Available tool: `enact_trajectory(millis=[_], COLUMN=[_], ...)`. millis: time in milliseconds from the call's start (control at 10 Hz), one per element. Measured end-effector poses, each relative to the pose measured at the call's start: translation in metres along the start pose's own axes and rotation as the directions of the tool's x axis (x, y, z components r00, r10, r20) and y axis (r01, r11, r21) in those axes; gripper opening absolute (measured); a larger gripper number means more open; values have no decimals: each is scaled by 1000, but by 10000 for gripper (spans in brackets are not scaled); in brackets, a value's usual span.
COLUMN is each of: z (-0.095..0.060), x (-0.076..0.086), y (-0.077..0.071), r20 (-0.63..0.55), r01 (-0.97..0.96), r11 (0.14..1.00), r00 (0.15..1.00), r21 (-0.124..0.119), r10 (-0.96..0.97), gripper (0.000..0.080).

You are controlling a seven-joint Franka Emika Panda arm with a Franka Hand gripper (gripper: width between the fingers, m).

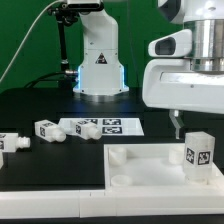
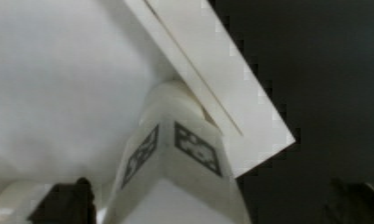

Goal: Assemble one leg

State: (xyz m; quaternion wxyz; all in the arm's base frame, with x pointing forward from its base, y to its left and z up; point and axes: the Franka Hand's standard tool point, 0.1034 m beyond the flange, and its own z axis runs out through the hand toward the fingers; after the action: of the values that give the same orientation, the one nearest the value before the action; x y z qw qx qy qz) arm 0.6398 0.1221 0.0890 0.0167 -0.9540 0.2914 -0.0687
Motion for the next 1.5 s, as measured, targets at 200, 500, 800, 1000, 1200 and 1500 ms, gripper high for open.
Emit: enact_trajectory(millis=[200,500,800,1000,1200,1500], z=[0,9,9,9,10,11], x=[1,0,0,0,1,1], y=[1,4,5,5,6,7], r20=[-1,0,-2,-3,-8,-4], r01=[125,501,460,346,224,-183], r11=[992,865,888,938,974,983], r00=[992,865,888,938,975,983], r21=[-2,-29,-29,-25,-23,-32], r10=[-125,-501,-460,-346,-224,183], gripper=[649,649,454,283,284,284])
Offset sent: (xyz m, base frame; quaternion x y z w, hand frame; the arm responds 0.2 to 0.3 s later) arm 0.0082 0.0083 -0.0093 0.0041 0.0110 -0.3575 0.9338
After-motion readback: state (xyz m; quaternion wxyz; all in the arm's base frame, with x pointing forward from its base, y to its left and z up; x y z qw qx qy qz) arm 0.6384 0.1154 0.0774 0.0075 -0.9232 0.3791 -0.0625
